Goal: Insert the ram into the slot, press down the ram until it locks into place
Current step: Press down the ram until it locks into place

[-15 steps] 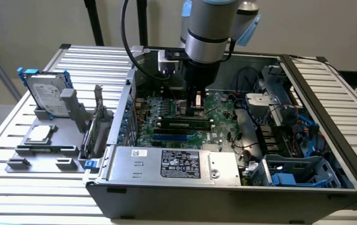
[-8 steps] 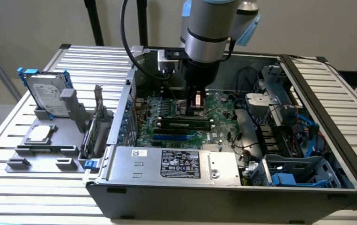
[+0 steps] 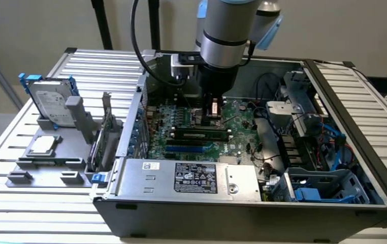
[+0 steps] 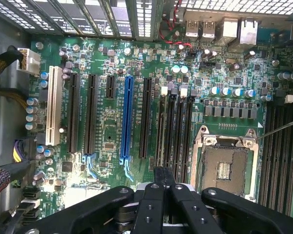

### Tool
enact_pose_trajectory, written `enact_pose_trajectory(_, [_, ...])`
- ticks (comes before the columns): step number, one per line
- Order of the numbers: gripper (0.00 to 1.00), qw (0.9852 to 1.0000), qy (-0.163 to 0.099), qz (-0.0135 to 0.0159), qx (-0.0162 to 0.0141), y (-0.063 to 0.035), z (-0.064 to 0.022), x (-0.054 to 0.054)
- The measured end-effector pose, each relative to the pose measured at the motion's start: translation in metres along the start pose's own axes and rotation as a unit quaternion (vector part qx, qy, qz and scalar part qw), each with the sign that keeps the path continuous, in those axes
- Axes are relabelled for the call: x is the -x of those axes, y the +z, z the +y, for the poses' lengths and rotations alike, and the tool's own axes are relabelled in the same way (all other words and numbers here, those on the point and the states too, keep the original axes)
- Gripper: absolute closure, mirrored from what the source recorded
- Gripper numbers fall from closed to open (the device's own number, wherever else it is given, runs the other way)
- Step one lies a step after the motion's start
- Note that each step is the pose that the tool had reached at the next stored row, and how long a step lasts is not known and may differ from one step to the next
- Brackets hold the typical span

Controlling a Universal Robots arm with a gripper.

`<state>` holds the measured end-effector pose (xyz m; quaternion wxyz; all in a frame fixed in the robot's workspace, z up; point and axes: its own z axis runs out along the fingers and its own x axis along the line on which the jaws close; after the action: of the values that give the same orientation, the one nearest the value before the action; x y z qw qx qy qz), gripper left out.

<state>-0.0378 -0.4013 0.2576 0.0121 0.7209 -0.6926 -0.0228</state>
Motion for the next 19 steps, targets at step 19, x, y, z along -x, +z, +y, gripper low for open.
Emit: enact_pose_trajectory(19, [0.89, 1.0000, 0.000, 0.0007, 0.0000, 0.0198, 0.0007, 0.003])
